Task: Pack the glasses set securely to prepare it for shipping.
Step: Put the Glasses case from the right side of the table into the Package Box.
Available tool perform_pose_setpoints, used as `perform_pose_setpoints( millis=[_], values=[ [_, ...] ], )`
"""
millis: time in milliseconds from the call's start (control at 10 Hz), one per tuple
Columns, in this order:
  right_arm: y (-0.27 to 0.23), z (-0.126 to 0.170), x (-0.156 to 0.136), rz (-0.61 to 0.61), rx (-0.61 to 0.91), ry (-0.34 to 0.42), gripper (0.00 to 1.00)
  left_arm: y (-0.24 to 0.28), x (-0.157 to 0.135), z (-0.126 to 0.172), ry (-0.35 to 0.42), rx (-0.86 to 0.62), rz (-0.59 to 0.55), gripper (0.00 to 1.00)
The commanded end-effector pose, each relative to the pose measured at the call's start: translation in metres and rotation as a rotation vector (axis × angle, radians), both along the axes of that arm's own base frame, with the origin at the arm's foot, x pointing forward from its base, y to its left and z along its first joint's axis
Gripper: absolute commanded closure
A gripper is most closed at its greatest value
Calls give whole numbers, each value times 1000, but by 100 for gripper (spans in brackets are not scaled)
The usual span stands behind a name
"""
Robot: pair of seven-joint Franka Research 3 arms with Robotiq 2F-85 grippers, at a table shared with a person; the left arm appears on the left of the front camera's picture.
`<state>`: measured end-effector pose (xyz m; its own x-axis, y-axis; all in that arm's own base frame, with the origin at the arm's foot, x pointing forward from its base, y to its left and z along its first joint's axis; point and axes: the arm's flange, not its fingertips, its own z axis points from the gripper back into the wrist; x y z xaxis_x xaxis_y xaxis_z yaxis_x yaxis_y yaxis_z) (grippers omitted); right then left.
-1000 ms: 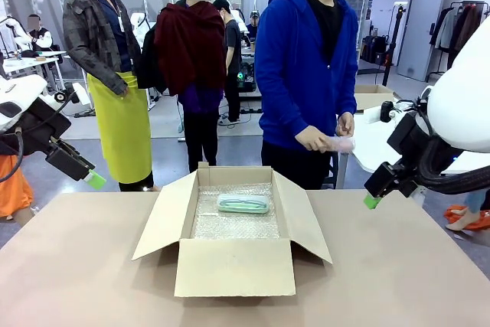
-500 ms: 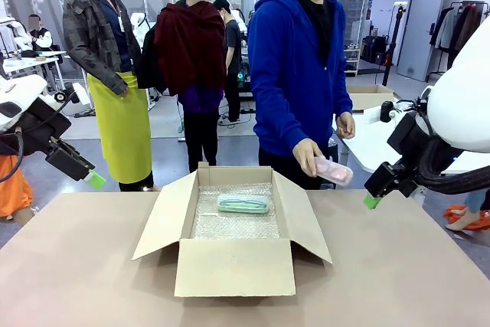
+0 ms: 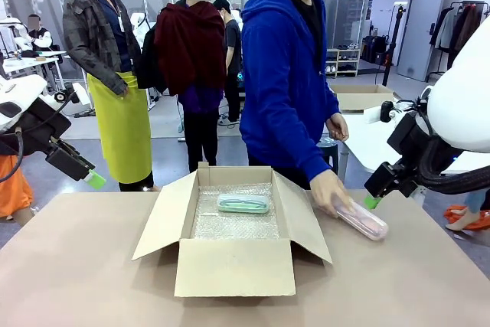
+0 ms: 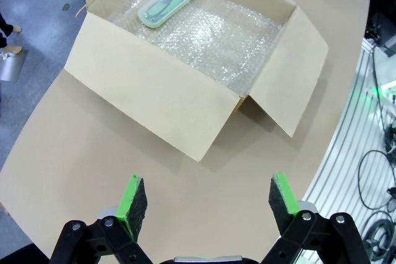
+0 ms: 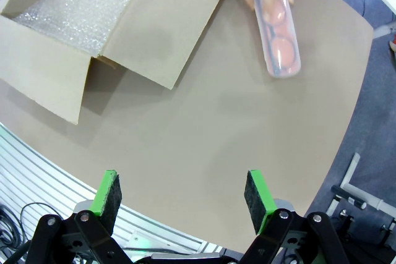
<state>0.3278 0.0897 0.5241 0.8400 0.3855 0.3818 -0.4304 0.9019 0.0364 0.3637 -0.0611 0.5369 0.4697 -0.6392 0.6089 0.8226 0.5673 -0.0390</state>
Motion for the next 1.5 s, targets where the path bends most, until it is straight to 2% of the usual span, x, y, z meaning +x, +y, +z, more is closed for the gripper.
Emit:
perform_pose_setpoints(
  millis=[0, 400, 700, 900, 1100, 1300, 1400],
  values=[
    [-1, -1, 2, 7, -2, -7, 0, 2, 0, 1, 1, -21, -20, 0],
    [0, 0, 0, 0, 0, 0, 0, 2, 0, 1, 1, -21, -20, 0],
    [-22, 15, 34, -14, 1, 68, 0, 2, 0, 1, 1, -21, -20, 0],
    [-30, 5, 68, -47, -38, 118, 0, 2, 0, 1, 1, -21, -20, 0],
    [-43, -9, 99, -184, -68, 135, 0, 2, 0, 1, 1, -21, -20, 0],
    [-42, -39, 124, -281, -44, 157, 0, 2, 0, 1, 1, -21, -20, 0],
    [-45, -64, 146, -365, -14, 169, 0, 2, 0, 1, 1, -21, -20, 0]
  ],
)
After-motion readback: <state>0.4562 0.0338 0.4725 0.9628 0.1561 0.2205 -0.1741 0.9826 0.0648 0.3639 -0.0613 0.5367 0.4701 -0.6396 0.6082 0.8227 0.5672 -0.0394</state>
